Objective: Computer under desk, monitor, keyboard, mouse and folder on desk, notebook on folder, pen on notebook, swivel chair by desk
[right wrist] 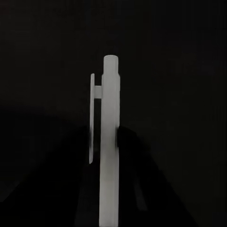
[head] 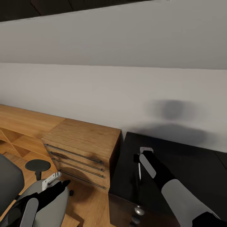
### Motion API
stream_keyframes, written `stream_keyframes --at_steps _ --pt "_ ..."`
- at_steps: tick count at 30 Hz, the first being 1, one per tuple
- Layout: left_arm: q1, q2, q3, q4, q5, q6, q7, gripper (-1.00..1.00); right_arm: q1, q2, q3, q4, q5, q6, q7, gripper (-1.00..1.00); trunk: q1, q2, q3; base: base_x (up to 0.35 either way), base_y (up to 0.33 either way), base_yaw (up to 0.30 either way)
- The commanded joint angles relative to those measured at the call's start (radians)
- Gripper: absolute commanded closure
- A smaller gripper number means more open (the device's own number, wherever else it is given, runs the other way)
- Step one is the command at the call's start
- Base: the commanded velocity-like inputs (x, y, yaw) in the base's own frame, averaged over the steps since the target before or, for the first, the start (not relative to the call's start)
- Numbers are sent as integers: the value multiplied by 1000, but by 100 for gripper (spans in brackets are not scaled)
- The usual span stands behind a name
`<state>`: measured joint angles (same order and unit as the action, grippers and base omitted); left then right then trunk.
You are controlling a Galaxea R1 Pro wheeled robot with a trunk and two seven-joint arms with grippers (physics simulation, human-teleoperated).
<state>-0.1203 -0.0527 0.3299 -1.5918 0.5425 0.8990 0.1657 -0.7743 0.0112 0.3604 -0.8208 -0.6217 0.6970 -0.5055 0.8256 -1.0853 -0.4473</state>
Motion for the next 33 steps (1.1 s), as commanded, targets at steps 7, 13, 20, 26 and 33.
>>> stream_keyframes --at_steps 7,13,20,26,33 --pt "-1 -1 1 10 10 2 9 -100 36 -21 3 -86 -12 1 -12 100 -27 49 21 -59 -8 0" --pt "-1 -1 1 11 10 5 9 -100 40 -26 3 -93 -11 0 -23 100 -50 91 40 -296 -63 0" --pt "-1 -2 1 11 11 9 9 -100 42 -26 7 -95 -10 -2 -25 100 -77 140 62 -331 -73 0" --pt "-1 -3 -12 59 15 17 7 -100 43 -25 5 -102 -10 0 -22 100 -100 182 80 -220 -37 0" --pt "-1 0 -70 156 15 17 5 -100 43 -26 3 -117 -10 0 -22 100 -127 231 102 -30 -4 0"
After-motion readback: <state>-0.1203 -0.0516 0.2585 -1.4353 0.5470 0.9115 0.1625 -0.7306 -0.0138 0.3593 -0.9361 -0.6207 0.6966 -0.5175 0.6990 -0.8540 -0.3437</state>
